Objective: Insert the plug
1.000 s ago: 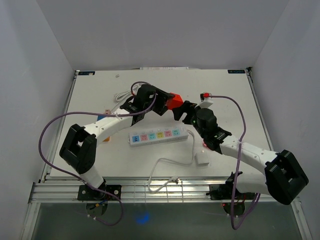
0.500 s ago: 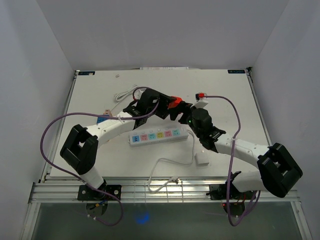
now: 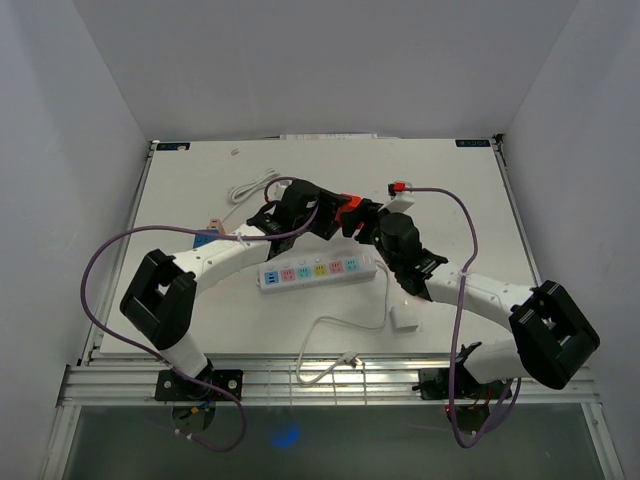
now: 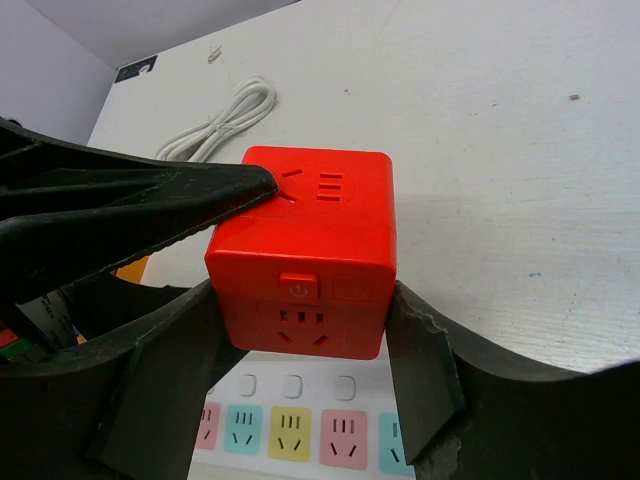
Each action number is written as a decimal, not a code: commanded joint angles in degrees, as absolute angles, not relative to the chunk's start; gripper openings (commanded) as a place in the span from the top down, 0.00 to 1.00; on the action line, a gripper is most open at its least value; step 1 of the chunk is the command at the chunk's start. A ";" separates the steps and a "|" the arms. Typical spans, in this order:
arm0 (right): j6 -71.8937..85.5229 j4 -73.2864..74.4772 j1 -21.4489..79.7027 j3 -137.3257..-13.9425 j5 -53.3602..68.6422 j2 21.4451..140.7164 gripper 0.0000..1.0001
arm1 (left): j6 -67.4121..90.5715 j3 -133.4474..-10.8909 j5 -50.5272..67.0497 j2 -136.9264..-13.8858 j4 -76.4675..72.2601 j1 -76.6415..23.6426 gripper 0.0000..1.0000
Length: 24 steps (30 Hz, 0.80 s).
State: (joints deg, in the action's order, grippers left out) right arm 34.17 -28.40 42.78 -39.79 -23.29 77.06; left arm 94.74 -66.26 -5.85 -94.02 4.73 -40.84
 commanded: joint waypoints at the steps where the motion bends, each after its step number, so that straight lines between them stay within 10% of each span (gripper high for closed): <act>1: 34.63 -29.97 43.15 -43.07 -24.52 77.78 0.34 | 95.80 -66.09 -6.24 -89.39 3.08 -41.13 0.90; 7: 33.75 -28.92 43.15 -44.47 -24.08 79.63 0.40 | 96.77 -64.60 -4.40 -88.60 1.32 -41.22 0.87; 18: 28.92 -13.81 43.07 -50.36 -18.02 75.24 0.48 | 86.66 -62.67 -16.17 -81.13 10.63 -41.22 0.09; 24: 29.26 -7.30 42.89 -51.24 -16.53 71.20 0.51 | 86.92 -57.31 -16.53 -77.44 11.78 -40.78 0.02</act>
State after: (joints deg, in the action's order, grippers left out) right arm 30.17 -10.22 43.11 -48.34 -17.54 74.46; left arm 87.46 -60.27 -14.76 -79.57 9.54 -40.84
